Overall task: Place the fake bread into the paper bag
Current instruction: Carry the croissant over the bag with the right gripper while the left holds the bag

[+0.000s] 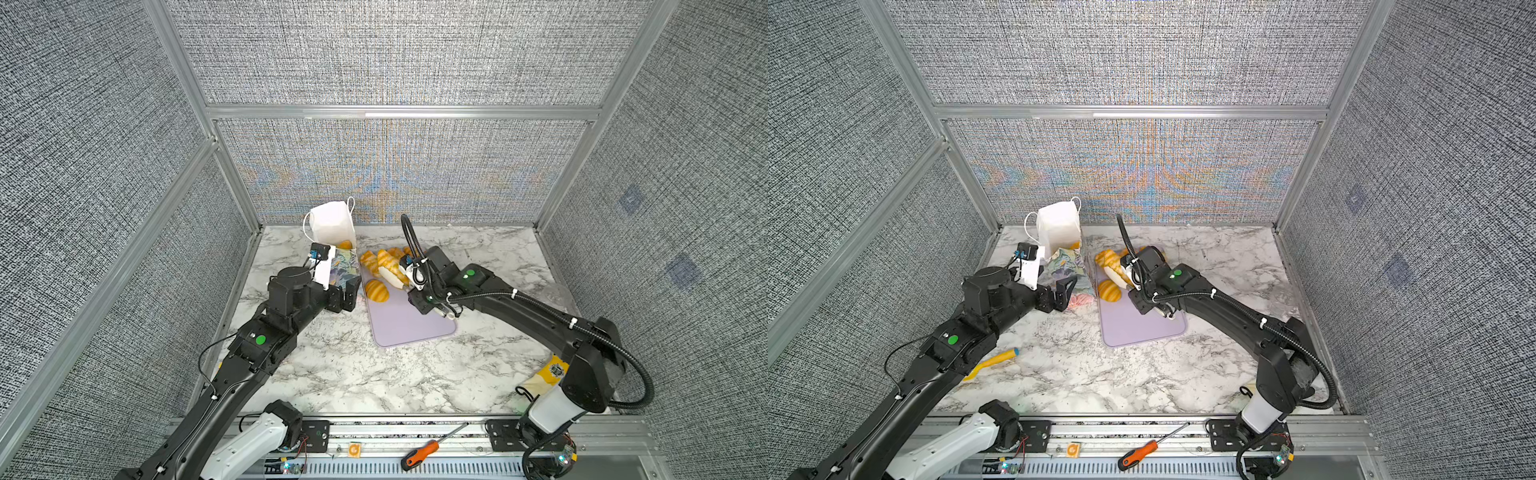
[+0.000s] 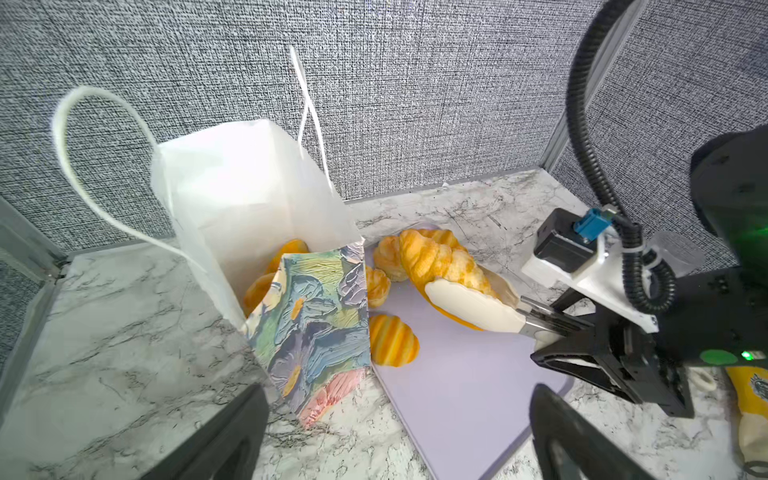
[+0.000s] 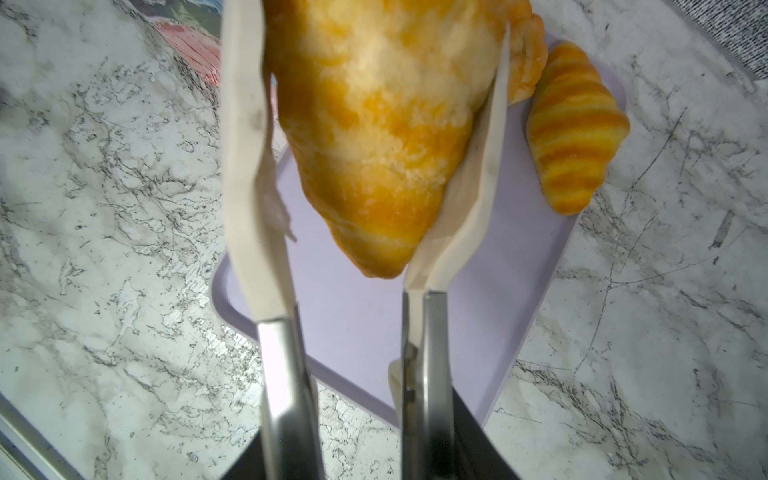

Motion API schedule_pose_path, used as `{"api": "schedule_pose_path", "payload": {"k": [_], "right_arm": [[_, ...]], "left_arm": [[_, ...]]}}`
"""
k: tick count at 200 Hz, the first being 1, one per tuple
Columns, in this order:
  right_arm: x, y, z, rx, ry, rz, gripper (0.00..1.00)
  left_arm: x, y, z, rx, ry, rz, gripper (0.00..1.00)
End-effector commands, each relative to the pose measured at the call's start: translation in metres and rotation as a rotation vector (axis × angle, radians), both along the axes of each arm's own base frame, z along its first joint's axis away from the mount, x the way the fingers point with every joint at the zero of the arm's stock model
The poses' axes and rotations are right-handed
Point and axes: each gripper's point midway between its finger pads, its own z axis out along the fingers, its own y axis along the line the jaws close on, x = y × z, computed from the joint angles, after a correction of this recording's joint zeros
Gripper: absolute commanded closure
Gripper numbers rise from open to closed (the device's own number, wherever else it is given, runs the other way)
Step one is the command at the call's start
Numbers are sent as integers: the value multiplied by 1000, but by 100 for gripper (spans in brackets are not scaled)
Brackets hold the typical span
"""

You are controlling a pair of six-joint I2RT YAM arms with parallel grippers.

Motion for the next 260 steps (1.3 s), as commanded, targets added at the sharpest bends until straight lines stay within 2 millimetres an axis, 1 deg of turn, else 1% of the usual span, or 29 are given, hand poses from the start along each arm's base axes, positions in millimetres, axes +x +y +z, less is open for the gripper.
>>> {"api": "schedule_pose_path", "payload": {"k": [1,74,102,153,181,227,260], "right_arm": [[4,11,18,47,-44,-3,56],[2,36,56,162,-105,52,56],[0,46,70,210,-131,74,56],[0,68,85,252,-140,117,56],[-2,78,92,265,-150,141,56],[-6,87,109,301,-172,161,56],[3,97,122,314,-174,152,55]], "left_arm": [[2,8,6,18,-22,17,0],[9,30,14,15,-29,80,0],[12,35,19,10,-38,85,0],[15,47,26,4,-50,110,0],[16,52,23,-3,-40,117,1],[17,61,19,-4,-29,137,0],[18,64,19,-5,-33,141,1]]}}
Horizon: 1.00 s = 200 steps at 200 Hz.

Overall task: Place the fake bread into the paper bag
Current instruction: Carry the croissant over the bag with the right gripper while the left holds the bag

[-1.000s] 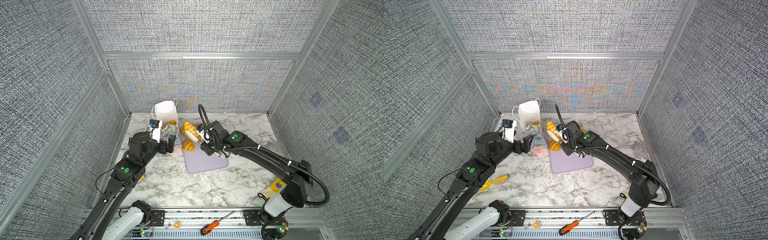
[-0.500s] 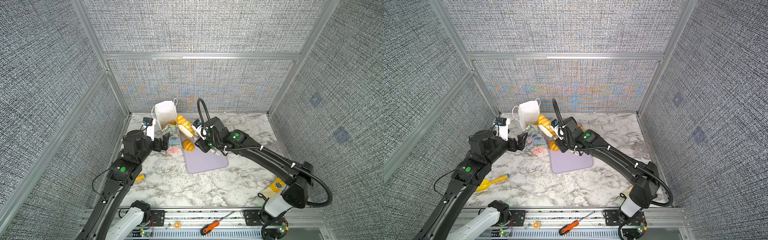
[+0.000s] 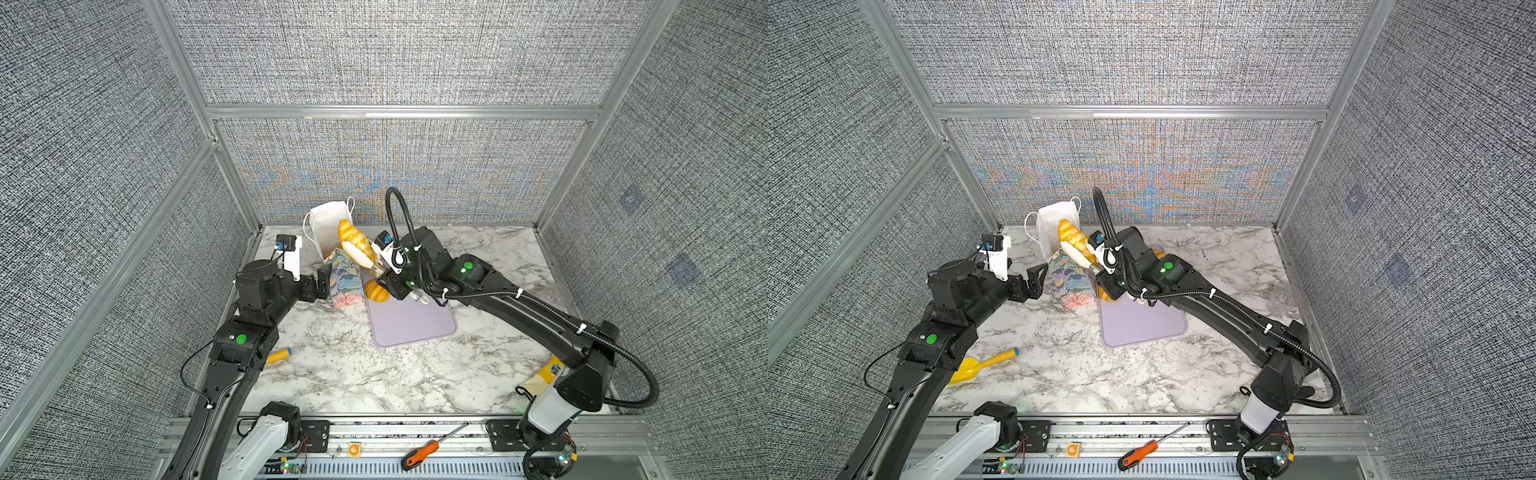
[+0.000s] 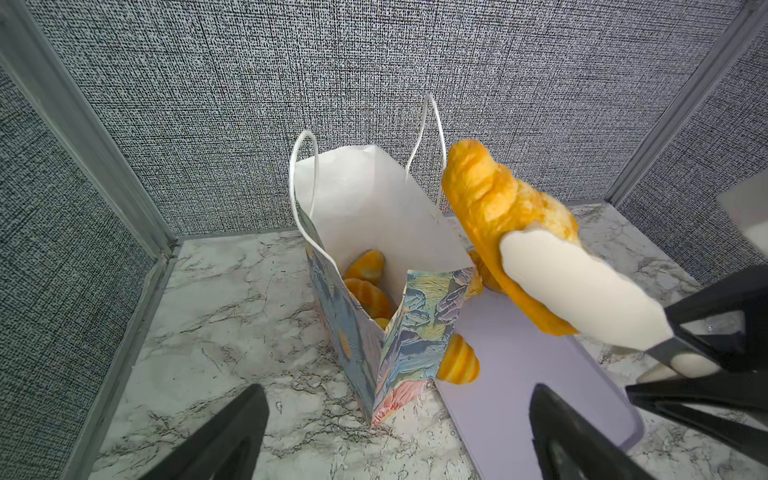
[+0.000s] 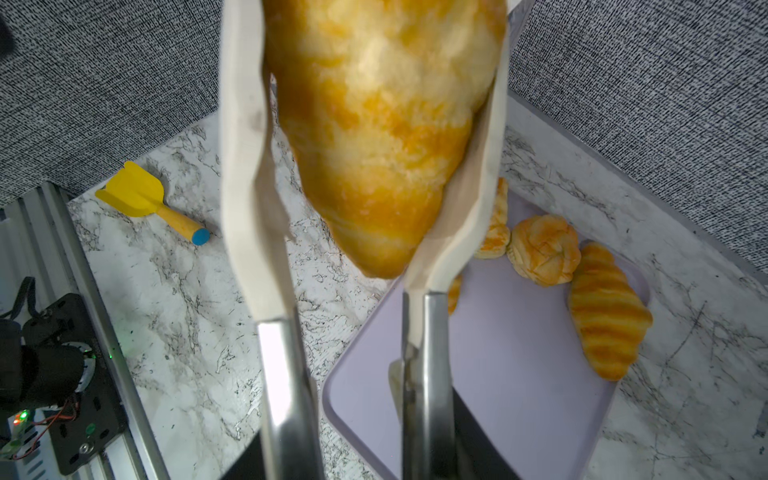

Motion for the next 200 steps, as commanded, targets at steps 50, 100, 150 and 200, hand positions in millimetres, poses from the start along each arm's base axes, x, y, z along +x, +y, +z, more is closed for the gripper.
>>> {"api": "schedule_pose_path", "payload": {"k": [50,100,150,200], "right_arm": [[29,29,25,34,-19,-32,55],[49,49,36,88,-23,-52,54],[61,63,32,109,-13,-65,54],[77,71,23,111,-9,-101,53]], "left_arm": [[-2,-1,11,-28,-37,-30,0],[3,3,6,-36,-25,-28,0],[4,5,2,-45,-14,-32,0],[2,4,2,-46,-14,-43,1]]}}
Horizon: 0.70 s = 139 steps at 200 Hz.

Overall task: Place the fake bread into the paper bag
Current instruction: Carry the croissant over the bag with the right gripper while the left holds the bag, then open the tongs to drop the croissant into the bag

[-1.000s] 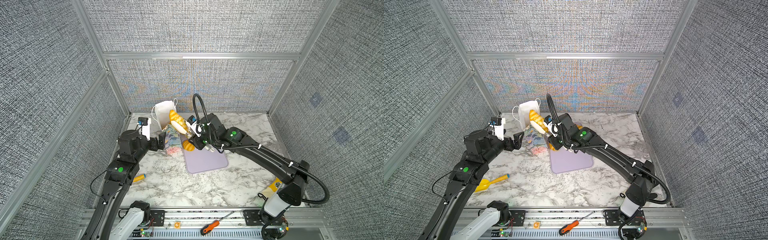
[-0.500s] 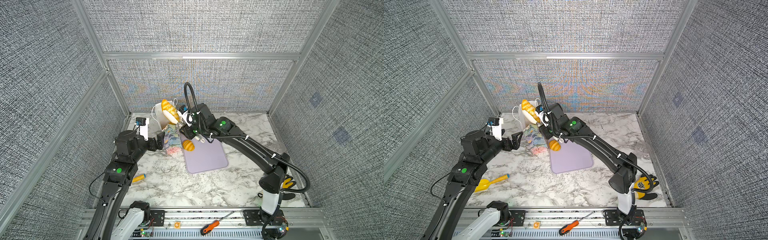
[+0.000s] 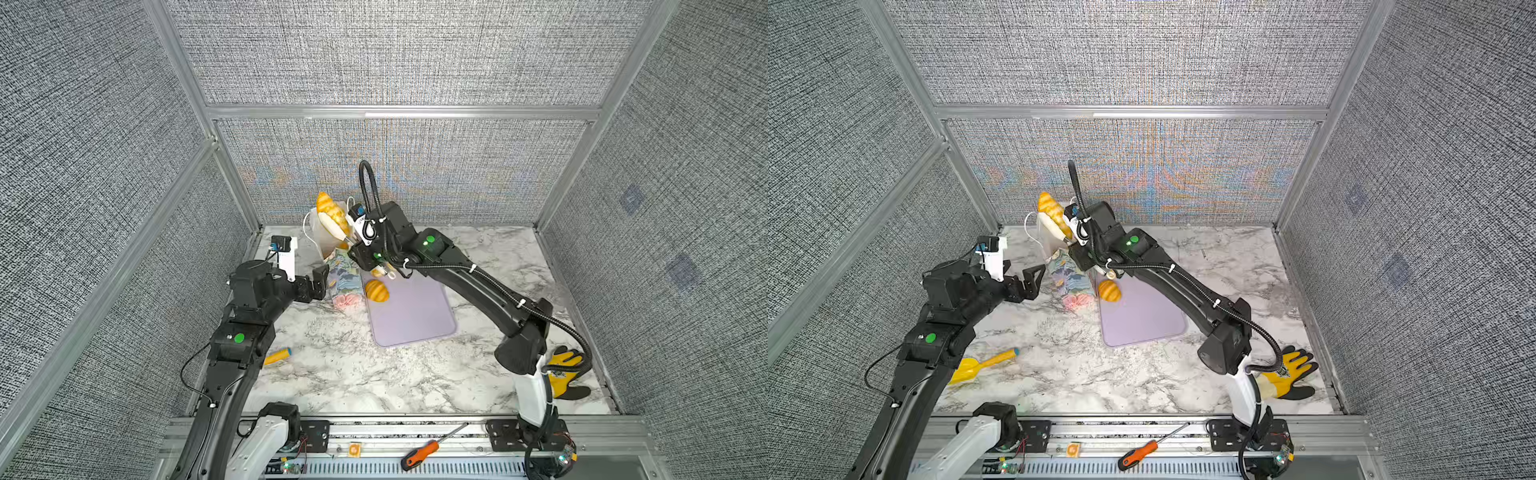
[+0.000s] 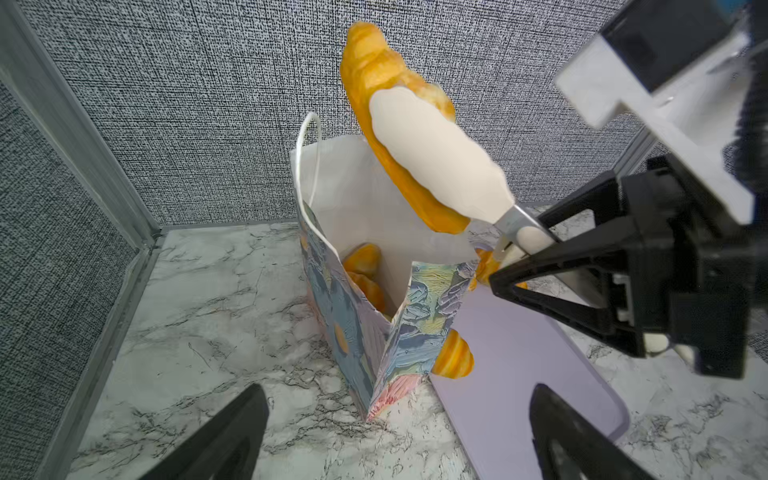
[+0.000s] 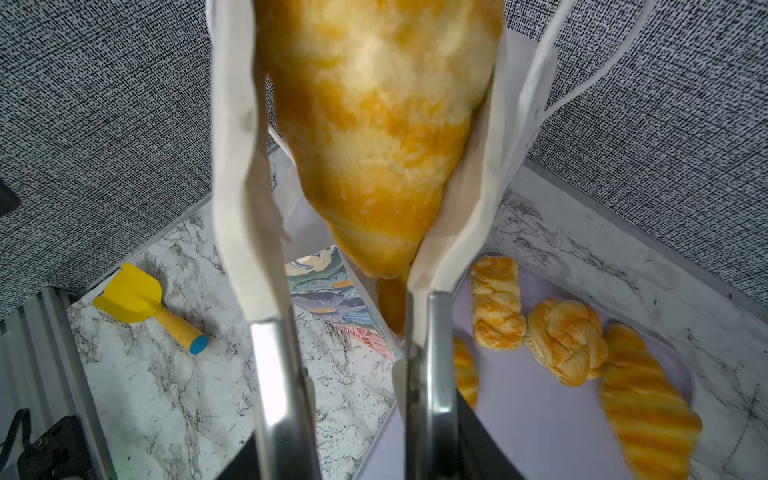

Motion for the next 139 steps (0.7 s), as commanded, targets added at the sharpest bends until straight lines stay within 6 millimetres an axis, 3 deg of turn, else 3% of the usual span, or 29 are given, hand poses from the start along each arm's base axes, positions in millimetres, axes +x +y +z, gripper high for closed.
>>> {"api": "schedule_pose_path", "payload": {"k": [1,68,139], "right_arm": [[9,2,8,31,-19,-31,53],[22,0,-10,-10,3,-74,49],[23,-5,-8,-16,9,-89,38]], "left_arm": [[1,-1,8,-8,-34,-11,1],[1,-2,2,-5,-20,-15,0],[1,-3,-1,-5,-13,-18,0]]}}
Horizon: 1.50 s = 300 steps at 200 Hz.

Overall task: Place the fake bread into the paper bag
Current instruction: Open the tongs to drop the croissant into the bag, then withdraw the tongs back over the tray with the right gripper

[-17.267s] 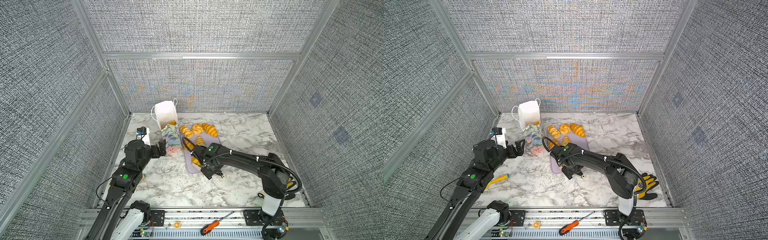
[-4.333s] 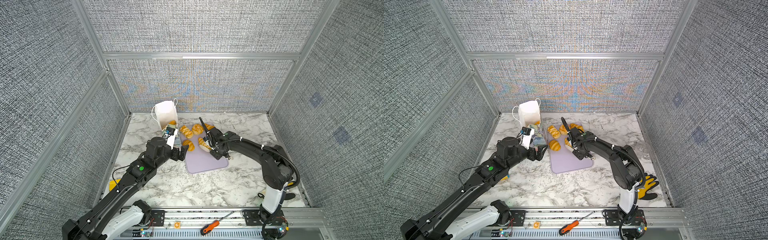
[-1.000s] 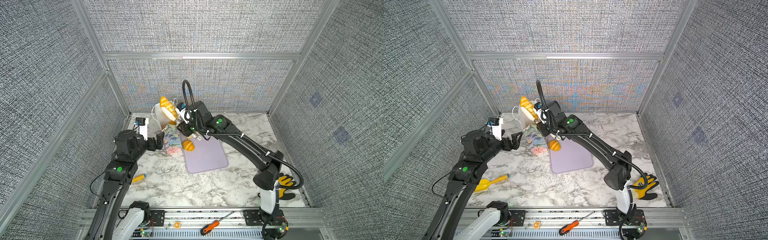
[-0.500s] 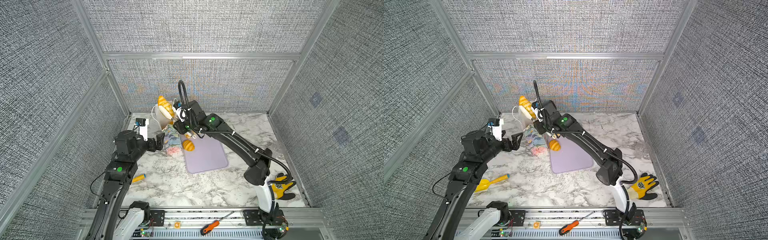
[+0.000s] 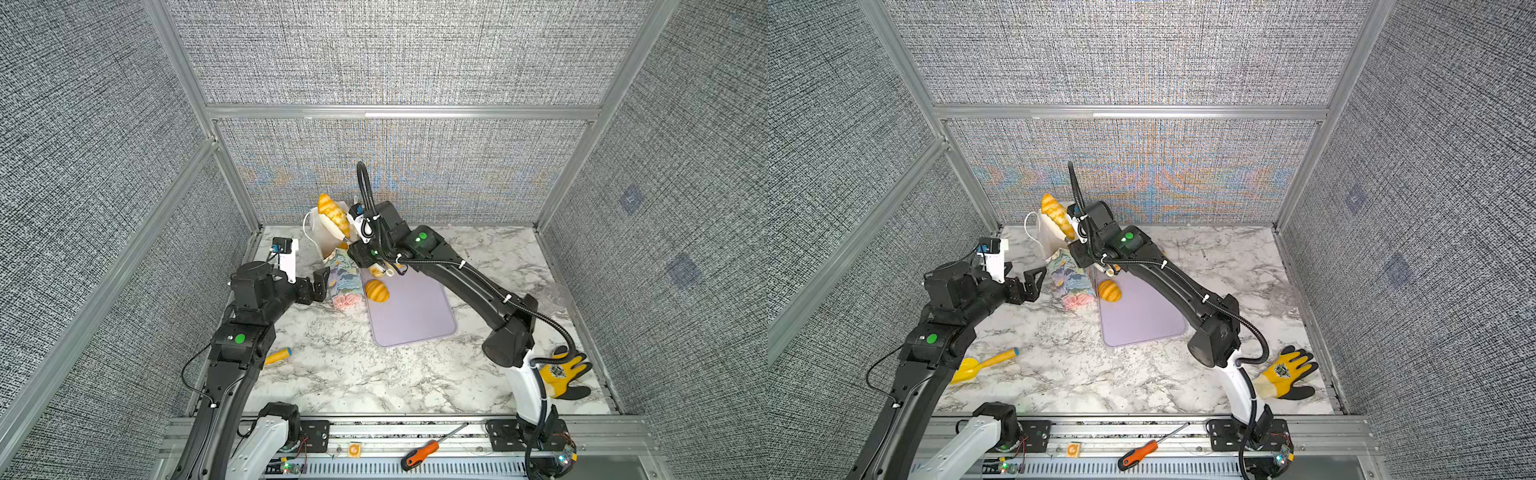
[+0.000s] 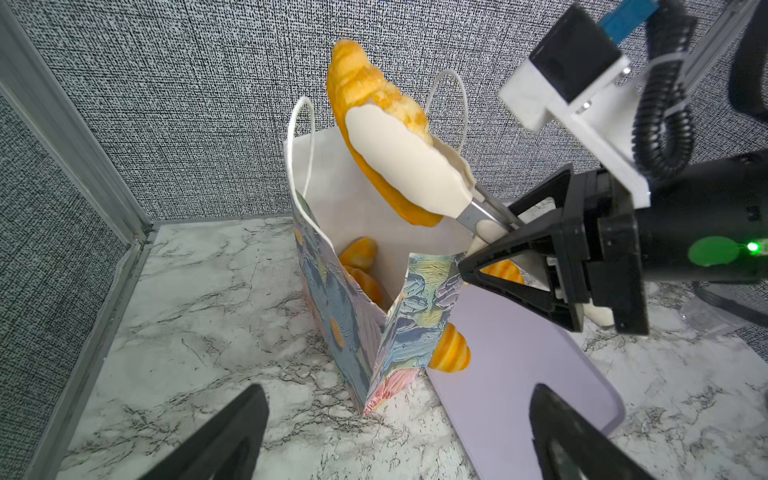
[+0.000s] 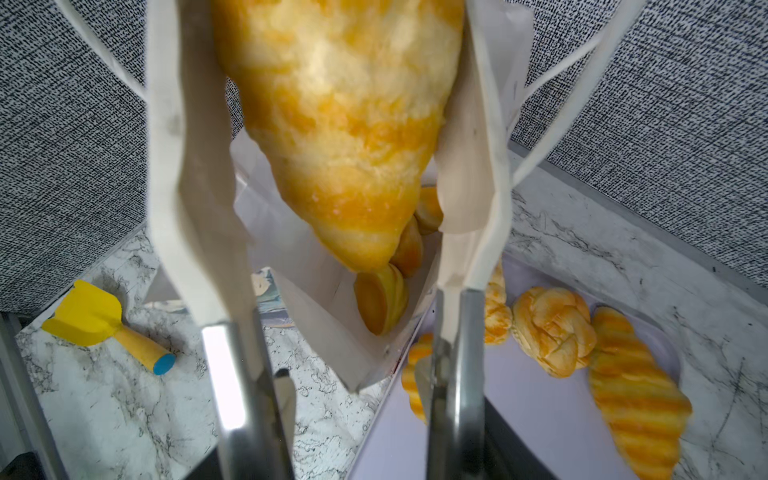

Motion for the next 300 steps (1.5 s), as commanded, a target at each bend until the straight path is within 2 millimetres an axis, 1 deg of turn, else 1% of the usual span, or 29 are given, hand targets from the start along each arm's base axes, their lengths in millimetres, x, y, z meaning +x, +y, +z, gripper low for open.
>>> {"api": "schedule_pose_path", "payload": {"k": [1,48,109,144,184,215,238,270,300], "right_arm": [[2,-1,12,27,-20,-19,38],[1,-4,12,11,-19,-26,35],[-2,-8,26,25,-40,-17,35],[-10,-10,34,23,-52,3,35],[-21,-20,38,-2,-74,29,35],[-28,-35,47,-12,-108,24,35],[-35,-46,51,-23,-129,22,35],[-40,-63,50,-53,-144,3,34],[-41,-86,45,-88,-156,-38,34]], "left_arm": [[2,-2,5,-4,-25,-11,1],[2,-2,5,-3,-23,-13,0],[2,-1,2,10,-13,-12,0],[1,-1,3,15,-8,-10,1],[-2,-6,5,12,-16,-46,1],[-3,-15,2,-2,-6,-96,1],[-4,-20,4,-23,-13,-120,1],[-4,-24,12,-60,-31,-132,1],[-3,-28,13,-90,-33,-142,1]]}}
